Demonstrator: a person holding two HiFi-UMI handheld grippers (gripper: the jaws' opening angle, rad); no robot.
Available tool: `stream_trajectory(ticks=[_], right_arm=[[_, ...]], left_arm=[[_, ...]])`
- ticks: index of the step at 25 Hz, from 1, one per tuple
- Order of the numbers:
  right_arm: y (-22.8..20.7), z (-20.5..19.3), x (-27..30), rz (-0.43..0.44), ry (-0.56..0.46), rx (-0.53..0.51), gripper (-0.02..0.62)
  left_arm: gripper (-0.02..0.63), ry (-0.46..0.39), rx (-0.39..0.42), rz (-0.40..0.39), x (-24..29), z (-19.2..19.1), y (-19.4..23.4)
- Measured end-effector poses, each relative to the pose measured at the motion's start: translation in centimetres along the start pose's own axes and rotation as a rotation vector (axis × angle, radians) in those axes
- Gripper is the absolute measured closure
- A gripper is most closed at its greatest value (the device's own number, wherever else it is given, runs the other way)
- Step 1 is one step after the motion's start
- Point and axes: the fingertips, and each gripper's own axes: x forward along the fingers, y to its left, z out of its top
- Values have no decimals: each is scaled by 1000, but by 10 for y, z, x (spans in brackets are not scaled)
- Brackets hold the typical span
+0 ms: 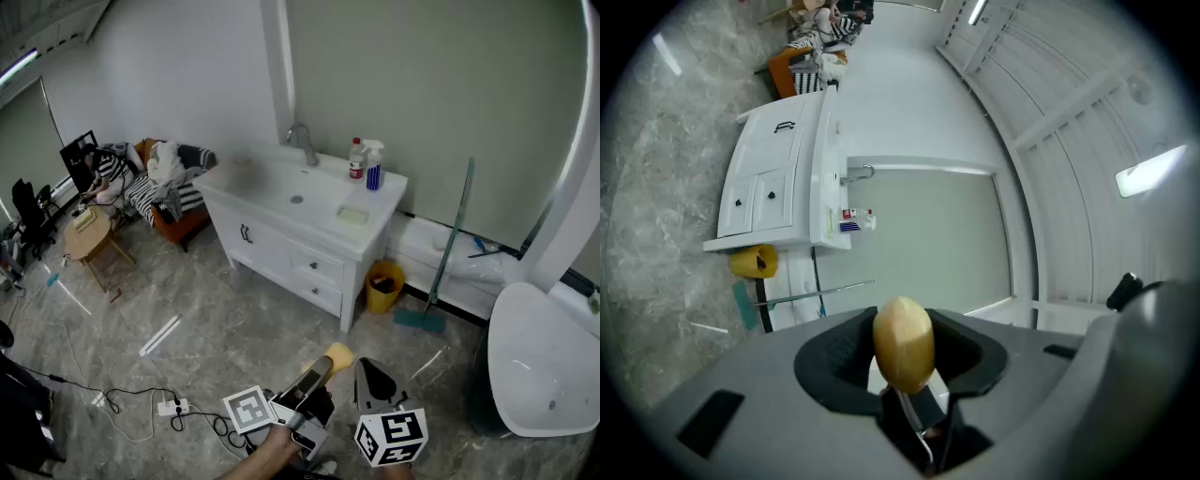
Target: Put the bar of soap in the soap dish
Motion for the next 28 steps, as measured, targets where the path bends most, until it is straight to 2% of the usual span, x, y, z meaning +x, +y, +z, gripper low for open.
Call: stream_trajectory(ticks=[6,14,28], right_arm=[[12,2,1,3,-5,-2,584],[9,-2,25,-13,9,-15,584],[-7,16,117,-42,35,-39,584]], left_arm=[[448,-7,-18,-7,-9,5,-4],[448,-17,-57,-10,-1,26,13],[449,0,-91,-22,54,101,37]])
